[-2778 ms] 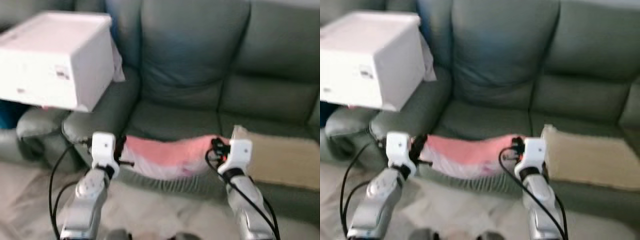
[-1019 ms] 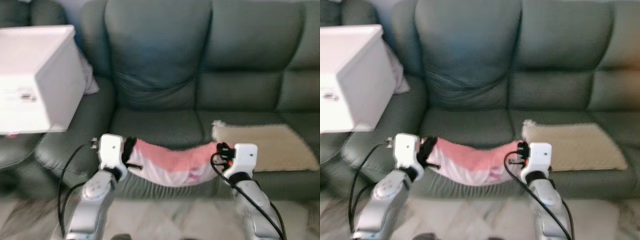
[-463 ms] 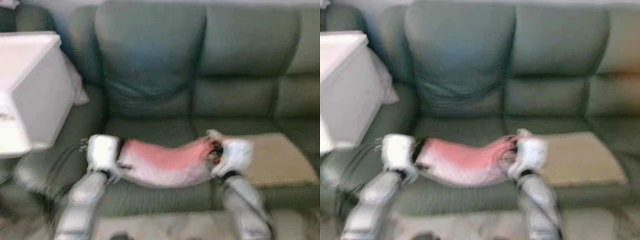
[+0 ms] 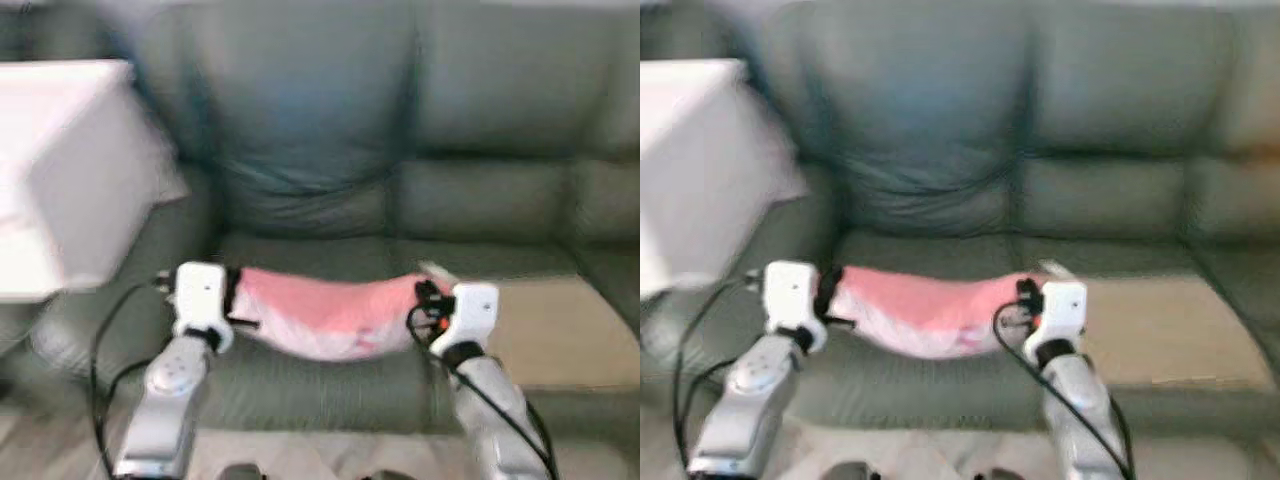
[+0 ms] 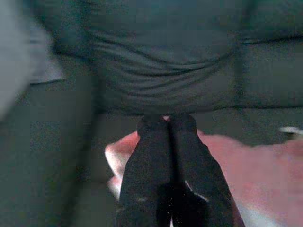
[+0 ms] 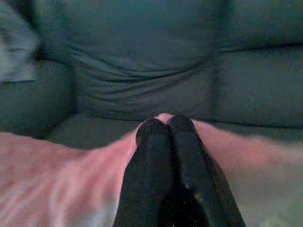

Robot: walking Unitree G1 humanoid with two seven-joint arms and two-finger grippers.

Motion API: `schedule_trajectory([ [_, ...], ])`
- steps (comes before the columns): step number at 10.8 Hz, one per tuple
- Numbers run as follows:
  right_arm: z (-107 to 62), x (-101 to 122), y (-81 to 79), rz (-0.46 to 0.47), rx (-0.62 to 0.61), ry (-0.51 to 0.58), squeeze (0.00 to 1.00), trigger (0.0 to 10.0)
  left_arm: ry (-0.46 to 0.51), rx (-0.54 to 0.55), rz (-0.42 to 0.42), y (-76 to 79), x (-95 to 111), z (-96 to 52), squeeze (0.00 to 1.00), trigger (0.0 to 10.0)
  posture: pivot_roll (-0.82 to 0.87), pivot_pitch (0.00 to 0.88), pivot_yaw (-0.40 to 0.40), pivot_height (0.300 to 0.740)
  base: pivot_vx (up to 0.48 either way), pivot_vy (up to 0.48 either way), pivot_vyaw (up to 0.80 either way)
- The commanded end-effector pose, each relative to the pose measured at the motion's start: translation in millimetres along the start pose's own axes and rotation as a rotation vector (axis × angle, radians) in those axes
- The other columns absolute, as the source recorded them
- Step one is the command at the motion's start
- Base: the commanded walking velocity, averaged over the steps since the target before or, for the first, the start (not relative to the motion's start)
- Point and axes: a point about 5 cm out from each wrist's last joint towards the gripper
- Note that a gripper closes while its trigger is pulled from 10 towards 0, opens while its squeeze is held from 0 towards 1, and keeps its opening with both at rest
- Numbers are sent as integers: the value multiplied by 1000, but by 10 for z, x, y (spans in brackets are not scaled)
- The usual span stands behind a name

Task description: Move the pillow to the sofa

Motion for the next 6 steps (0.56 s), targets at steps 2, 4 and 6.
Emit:
schedule_trajectory([
  [2,13,46,-45,7,22,23,0,10000,21,14,10,-11,40,5,0,10000,65,0,0,740,0,0,219],
  [4,-5,57,-55,13,22,30,0,10000,22,21,27,-1,41,-24,0,10000,65,0,2,740,0,0,0],
  [6,-54,28,-53,16,19,22,0,10000,47,12,70,31,30,-69,0,10000,64,0,4,740,0,0,0],
])
Point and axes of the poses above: a point about 5 cm out from each wrist's last joint towards the gripper, its own z axis pointing out of the wrist towards the gripper, its own x axis along the axis of the wrist's last joint, y = z × x, and after that the axes turned 12 degrees about z, right-handed
